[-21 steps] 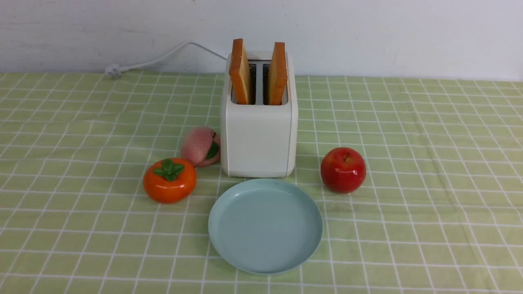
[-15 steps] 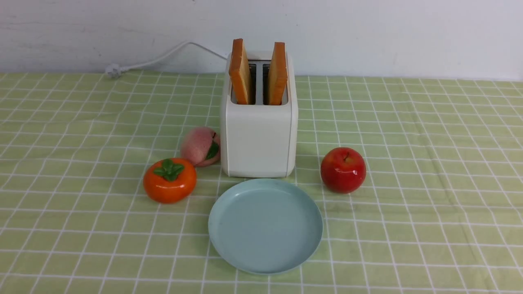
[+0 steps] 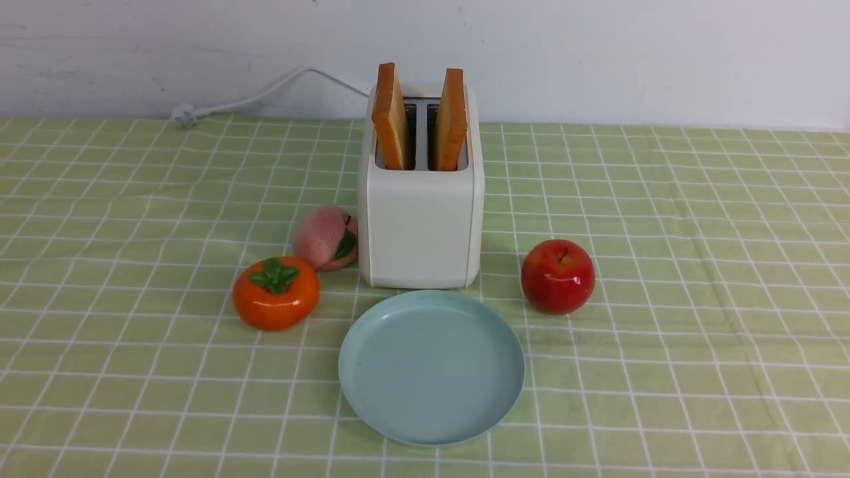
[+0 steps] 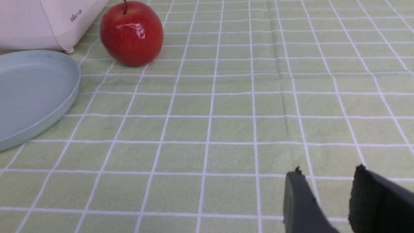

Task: Take toasted bread from bread machine on green coffee tablecloth place on plate.
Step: 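Reach for a toast slice standing in the toaster with the left gripper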

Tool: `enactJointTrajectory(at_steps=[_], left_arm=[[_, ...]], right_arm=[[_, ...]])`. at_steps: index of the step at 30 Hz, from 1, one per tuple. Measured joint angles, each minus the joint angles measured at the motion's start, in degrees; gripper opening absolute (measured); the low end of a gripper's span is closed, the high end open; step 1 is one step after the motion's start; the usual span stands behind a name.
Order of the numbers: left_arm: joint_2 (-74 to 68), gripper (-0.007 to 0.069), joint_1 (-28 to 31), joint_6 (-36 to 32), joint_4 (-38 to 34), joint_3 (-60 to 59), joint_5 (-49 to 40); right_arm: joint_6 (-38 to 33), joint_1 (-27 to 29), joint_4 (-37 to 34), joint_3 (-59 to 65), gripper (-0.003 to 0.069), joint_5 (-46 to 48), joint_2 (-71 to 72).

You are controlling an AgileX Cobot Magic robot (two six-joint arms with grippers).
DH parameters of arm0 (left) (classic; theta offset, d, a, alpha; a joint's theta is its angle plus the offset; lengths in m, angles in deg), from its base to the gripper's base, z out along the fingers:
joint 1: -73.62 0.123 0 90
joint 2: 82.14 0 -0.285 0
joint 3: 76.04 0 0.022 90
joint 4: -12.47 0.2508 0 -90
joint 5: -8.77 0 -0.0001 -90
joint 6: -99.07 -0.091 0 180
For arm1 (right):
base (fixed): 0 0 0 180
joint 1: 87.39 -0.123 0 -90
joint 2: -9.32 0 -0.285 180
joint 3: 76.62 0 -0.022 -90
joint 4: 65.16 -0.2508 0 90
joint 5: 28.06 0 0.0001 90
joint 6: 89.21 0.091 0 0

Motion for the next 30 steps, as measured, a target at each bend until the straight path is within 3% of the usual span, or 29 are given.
enactJointTrajectory(at_steps=[21, 30], left_arm=[[0.0, 0.0239, 0.0, 0.0, 0.2, 0.0, 3.8], [0.0, 0.0239, 0.0, 0.7, -2.8, 0.0, 13.4]], right_arm=[[0.0, 0.0, 0.0, 0.0, 0.0239, 0.0, 0.0], [0.0, 0.0, 0.0, 0.0, 0.0239, -0.1, 0.0]])
